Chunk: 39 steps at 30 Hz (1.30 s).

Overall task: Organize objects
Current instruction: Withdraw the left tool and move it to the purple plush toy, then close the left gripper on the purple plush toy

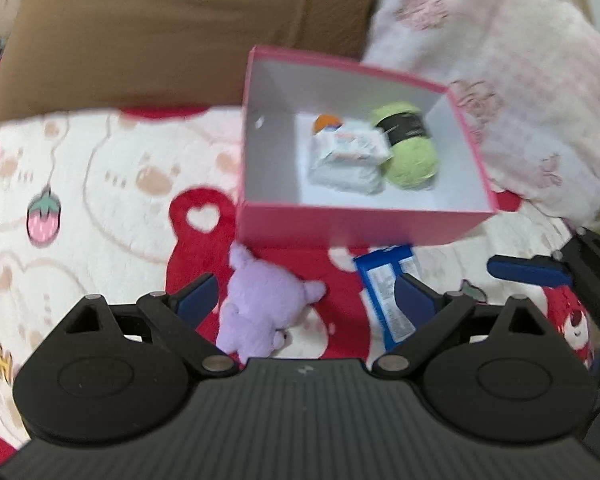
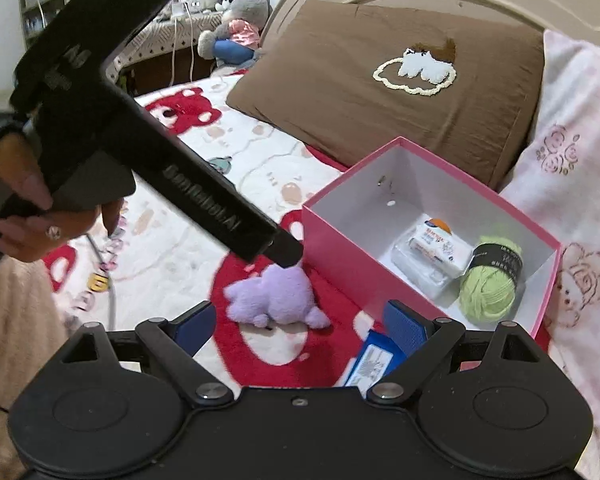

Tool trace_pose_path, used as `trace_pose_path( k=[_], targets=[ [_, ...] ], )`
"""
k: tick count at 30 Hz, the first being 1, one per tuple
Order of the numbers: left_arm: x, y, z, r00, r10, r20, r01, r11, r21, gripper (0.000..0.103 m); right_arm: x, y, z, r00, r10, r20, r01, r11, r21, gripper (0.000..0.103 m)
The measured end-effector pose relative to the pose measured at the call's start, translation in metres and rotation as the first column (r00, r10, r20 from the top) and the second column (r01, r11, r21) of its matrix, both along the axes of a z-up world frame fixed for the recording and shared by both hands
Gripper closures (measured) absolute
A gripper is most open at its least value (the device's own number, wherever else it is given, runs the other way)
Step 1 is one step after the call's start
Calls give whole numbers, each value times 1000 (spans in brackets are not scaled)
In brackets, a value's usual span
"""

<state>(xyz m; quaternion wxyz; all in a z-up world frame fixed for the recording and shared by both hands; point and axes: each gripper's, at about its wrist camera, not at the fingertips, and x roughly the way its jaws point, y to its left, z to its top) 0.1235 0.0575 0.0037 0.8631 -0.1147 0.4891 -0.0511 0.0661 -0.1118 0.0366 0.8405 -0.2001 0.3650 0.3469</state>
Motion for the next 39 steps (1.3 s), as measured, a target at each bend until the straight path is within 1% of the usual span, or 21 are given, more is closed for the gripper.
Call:
trace_pose_path(
  k=[3,4,6,8,10,11,12,13,15,19,22,25,27,32,36,37,38,39],
  targets=[
    [0,8,-13,999,34,-22,-35,998,-43,8,5,7,-14,1000,20,9,-19,999,-32,10],
    [-1,9,-18,998,49,-34,-50,998,-46,8,6,10,-18,999,37,17,-36,999,-38,10],
    [-2,12,-31,995,75,-63,-79,996,-48,8,7,13,-25,997,74,34,-73,997,-33,10],
    [-2,16,-43,990,102,-100,-110,991,-77,8,9,17,-32,993,114,34,-113,993,-27,10],
    [-2,22,-53,982,155,-112,-167,980,-105,8,13,21,-37,986,168,-13,-168,986,-19,10],
    [-2,25,-57,974,196,-114,-207,974,-94,8,14,25,-41,979,198,-39,-200,979,-31,10],
    [-1,26,-61,969,220,-112,-230,970,-77,8,15,28,-44,975,220,-46,-222,974,-46,10],
    [-1,27,-65,968,228,-109,-236,970,-65,8,15,31,-47,972,233,-40,-235,970,-64,10],
    [0,31,-75,963,236,-132,-245,967,-62,8,15,38,-55,967,252,-31,-254,962,-97,10],
    [-1,36,-90,961,228,-157,-242,967,-75,9,22,46,-70,954,299,-37,-301,946,-116,10],
    [-2,37,-96,966,222,-129,-236,967,-100,10,29,52,-84,945,326,-18,-326,937,-129,10],
    [-2,36,-104,965,247,-89,-254,964,-80,9,34,57,-98,937,348,11,-343,929,-136,10],
    [1,37,-111,963,259,-77,-264,962,-63,10,39,59,-108,933,359,23,-352,926,-139,10],
    [3,35,-115,969,237,-69,-242,967,-83,12,45,68,-131,922,383,57,-368,912,-184,10],
    [-2,36,-122,966,241,-89,-249,965,-89,20,46,75,-147,905,419,70,-394,891,-225,10],
    [-3,37,-125,964,247,-100,-256,962,-97,24,47,76,-151,904,421,69,-396,889,-231,10],
    [-3,38,-127,962,247,-114,-259,959,-111,27,48,77,-154,904,422,69,-397,887,-235,10],
    [-4,39,-129,960,249,-128,-265,956,-125,32,49,78,-157,903,423,68,-397,887,-237,10]
  ],
)
